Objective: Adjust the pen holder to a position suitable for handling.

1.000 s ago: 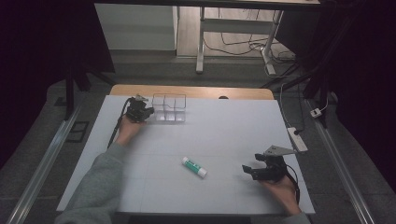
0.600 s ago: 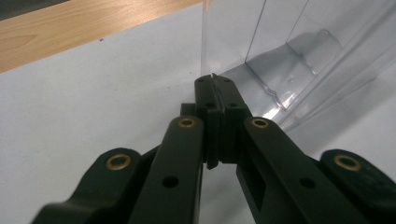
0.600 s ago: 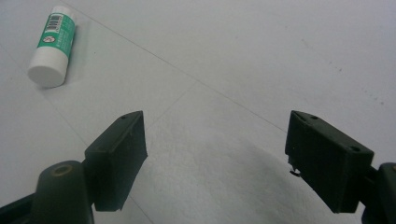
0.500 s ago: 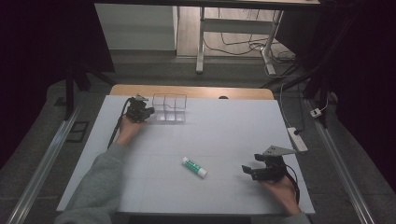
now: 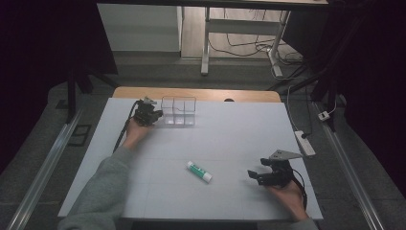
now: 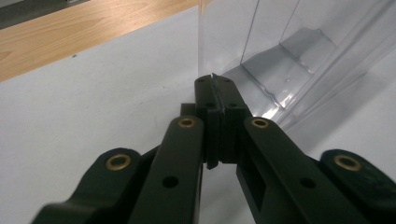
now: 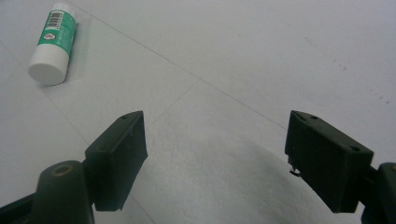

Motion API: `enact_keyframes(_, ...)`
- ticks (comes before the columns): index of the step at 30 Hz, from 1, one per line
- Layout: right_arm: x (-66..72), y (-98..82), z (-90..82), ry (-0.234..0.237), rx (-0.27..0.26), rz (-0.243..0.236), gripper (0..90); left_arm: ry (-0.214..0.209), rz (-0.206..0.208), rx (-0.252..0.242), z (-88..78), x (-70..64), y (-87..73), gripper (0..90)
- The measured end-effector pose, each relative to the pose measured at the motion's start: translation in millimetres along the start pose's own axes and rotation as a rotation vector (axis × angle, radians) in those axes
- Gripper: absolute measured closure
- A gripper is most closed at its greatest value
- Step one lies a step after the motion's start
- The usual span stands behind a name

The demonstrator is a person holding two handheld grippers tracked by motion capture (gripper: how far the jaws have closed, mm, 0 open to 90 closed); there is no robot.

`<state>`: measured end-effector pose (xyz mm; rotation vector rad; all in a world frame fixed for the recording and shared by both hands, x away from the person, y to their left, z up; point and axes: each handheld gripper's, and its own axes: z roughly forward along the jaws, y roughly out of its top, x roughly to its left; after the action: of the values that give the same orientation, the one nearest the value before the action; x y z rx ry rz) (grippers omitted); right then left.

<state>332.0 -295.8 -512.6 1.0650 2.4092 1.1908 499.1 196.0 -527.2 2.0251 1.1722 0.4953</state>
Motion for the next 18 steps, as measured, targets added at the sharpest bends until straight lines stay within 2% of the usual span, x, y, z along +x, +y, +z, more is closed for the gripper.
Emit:
enact_keyframes(6, 0.3, -0.1, 0.3, -0.003, 0.007, 0.001, 19.9, -0.024, 0.006, -0.008, 3.3, -7.1, 6.0, 88.4)
enact_keyframes(18, 0.3, -0.1, -1.3, -0.013, 0.015, 0.003, 19.9, -0.064, 0.022, -0.03, 20.3, -22.4, 18.5, 88.4)
